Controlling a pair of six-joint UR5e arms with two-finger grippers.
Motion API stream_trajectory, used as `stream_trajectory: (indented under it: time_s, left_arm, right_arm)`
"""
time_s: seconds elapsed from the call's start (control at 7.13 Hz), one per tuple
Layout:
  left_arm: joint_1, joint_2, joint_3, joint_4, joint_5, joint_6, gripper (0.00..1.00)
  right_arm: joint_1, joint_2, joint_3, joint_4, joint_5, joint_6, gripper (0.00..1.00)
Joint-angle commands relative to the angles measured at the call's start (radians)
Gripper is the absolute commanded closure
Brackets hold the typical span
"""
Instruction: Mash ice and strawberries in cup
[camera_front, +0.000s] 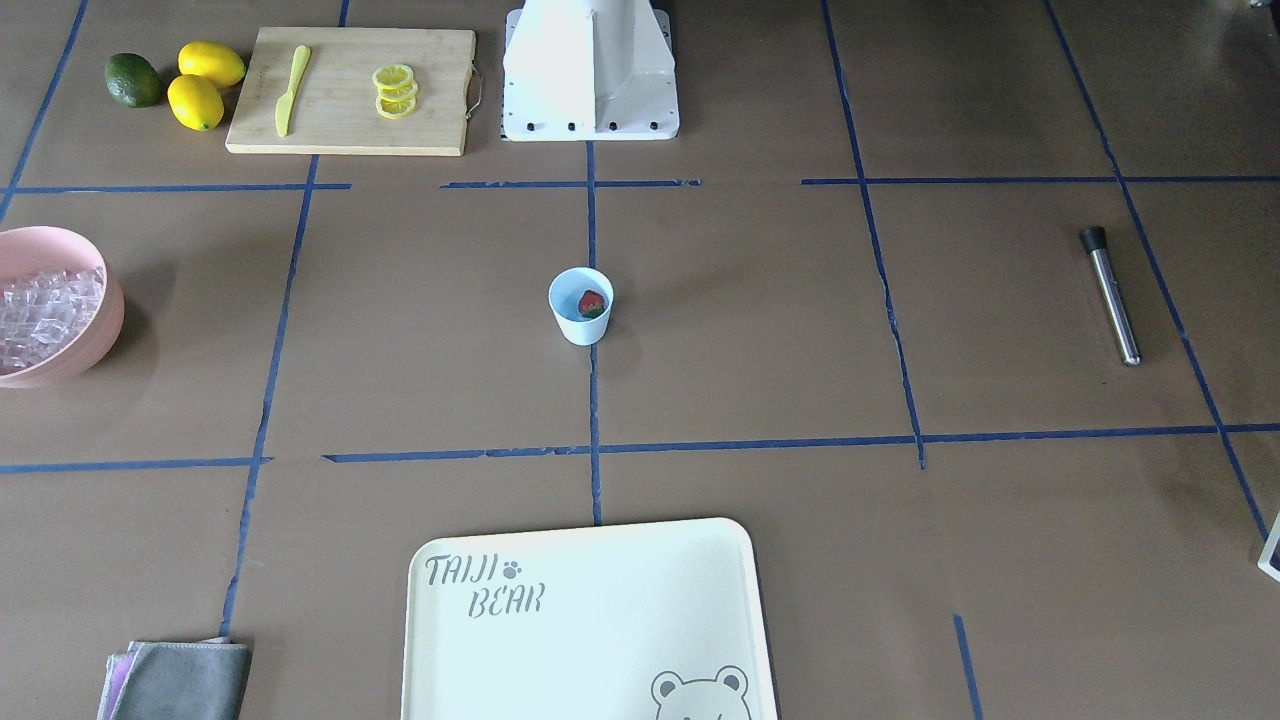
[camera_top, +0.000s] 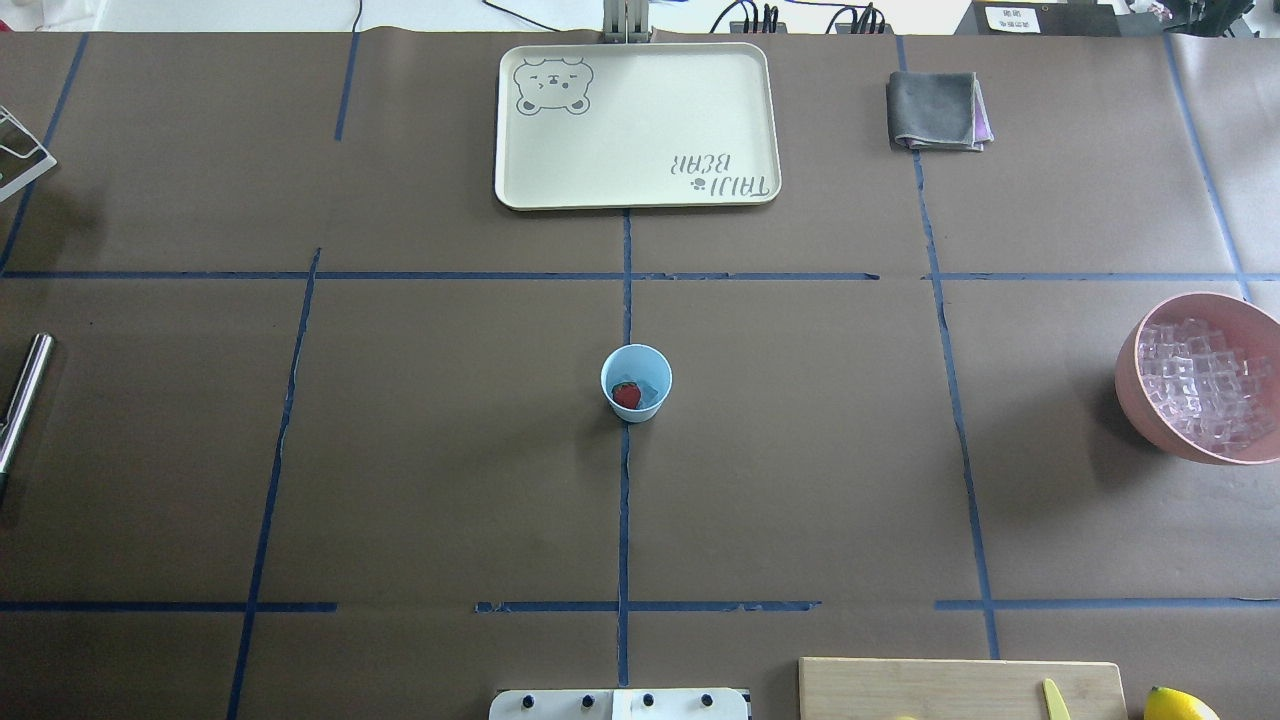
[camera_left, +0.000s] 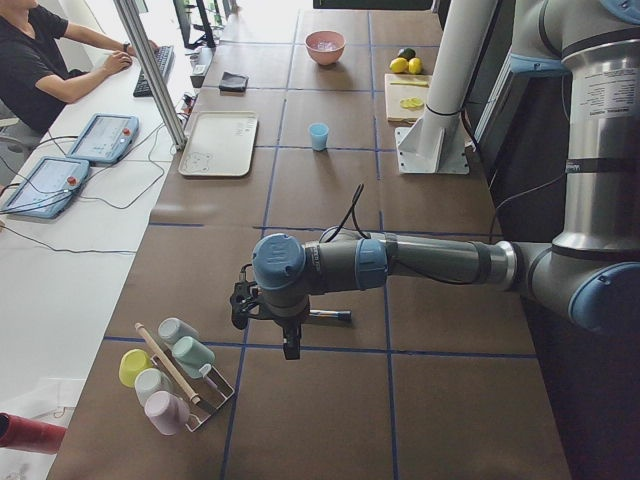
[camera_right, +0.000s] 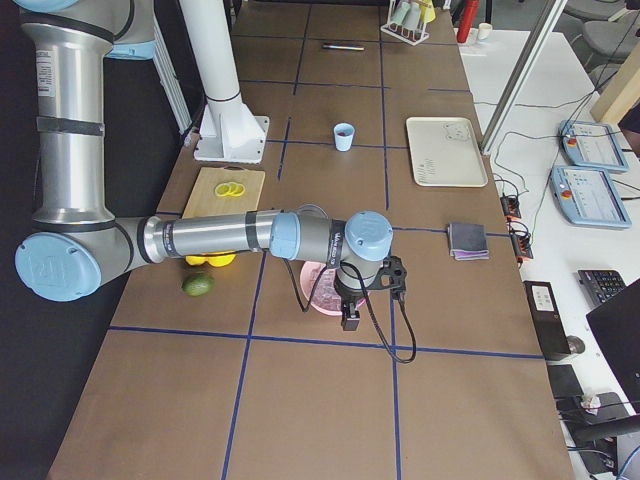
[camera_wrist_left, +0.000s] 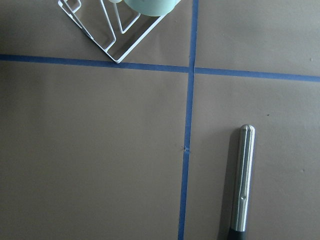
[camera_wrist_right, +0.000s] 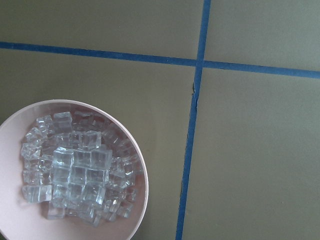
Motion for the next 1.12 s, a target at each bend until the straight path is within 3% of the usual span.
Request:
stream_trajectory:
  time_s: [0.0, 0.14, 0.98]
  left_arm:
    - [0.048, -0.003, -0.012, 0.001, 0.013, -0.016, 0.00]
    - [0.066, -0.003, -0.015, -0.003, 0.048, -0.012, 0.00]
    - [0.067, 0.043, -0.075, -0.028, 0.040, 0.002, 0.00]
  right_arm:
    - [0.008, 0.006, 0.003, 0.001, 0.000, -0.005, 0.00]
    - [0.008, 0.005, 0.001, 0.001, -0.001, -0.005, 0.00]
    - [0.010, -0.002, 0.001, 0.001, 0.000, -0.007, 0.00]
